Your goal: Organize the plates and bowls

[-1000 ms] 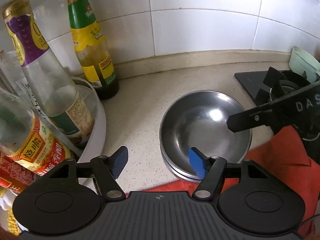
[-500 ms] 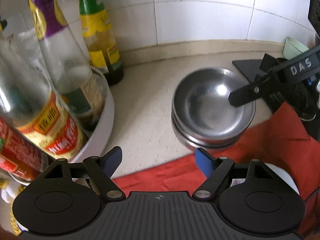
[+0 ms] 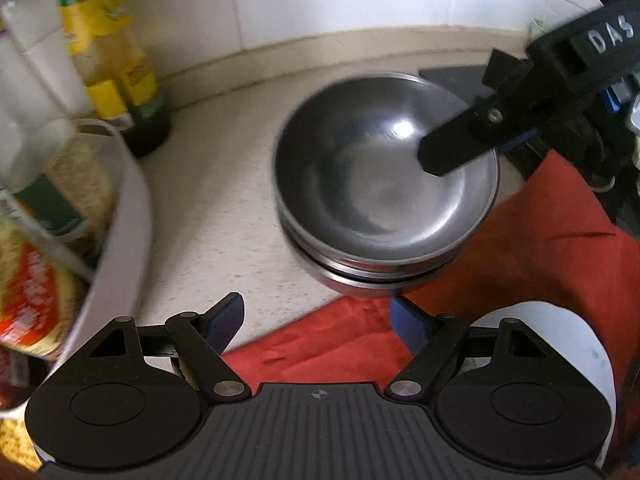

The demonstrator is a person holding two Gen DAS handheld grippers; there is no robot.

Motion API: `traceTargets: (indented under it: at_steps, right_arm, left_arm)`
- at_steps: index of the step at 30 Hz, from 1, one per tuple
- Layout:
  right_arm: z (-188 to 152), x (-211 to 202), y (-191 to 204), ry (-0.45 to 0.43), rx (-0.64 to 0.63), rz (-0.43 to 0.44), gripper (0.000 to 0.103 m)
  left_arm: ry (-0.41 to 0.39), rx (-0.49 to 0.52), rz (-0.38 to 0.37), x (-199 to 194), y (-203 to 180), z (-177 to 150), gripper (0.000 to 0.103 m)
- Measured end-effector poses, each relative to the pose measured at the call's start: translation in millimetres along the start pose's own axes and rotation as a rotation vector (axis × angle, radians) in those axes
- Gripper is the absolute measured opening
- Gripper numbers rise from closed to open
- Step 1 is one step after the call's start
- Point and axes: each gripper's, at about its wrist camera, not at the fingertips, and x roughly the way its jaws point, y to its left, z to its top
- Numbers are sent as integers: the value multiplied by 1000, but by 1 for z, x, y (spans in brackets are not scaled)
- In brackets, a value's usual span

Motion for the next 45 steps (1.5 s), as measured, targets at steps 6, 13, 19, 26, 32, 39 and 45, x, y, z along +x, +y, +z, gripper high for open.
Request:
traceTargets:
  at_steps: [6, 13, 19, 26, 32, 39, 45]
  right_arm:
    - [7, 14, -12, 15, 44, 24, 67]
    - [21, 30, -30, 31, 96, 46, 67]
    - [30, 36, -47, 32, 114, 93, 68]
    - [42, 50, -53, 52, 69, 106, 73]
    - [47, 63, -62, 74, 76, 132, 73]
    - [59, 72, -67, 85, 54, 148, 73]
    - [59, 74, -70, 46, 61, 146, 70]
  left_arm:
    - [32, 61, -55, 24, -5, 9, 85]
    - [-7, 129, -122, 44, -4, 21, 96]
    - [-71, 178, -161, 58, -2, 27, 103]
    - [-128, 207, -155, 68, 0, 29, 103]
    - [-177, 213, -161, 69, 5, 23, 103]
    - [-216, 216, -168, 68, 5, 13, 103]
    - [-265, 215, -180, 77, 15, 7, 103]
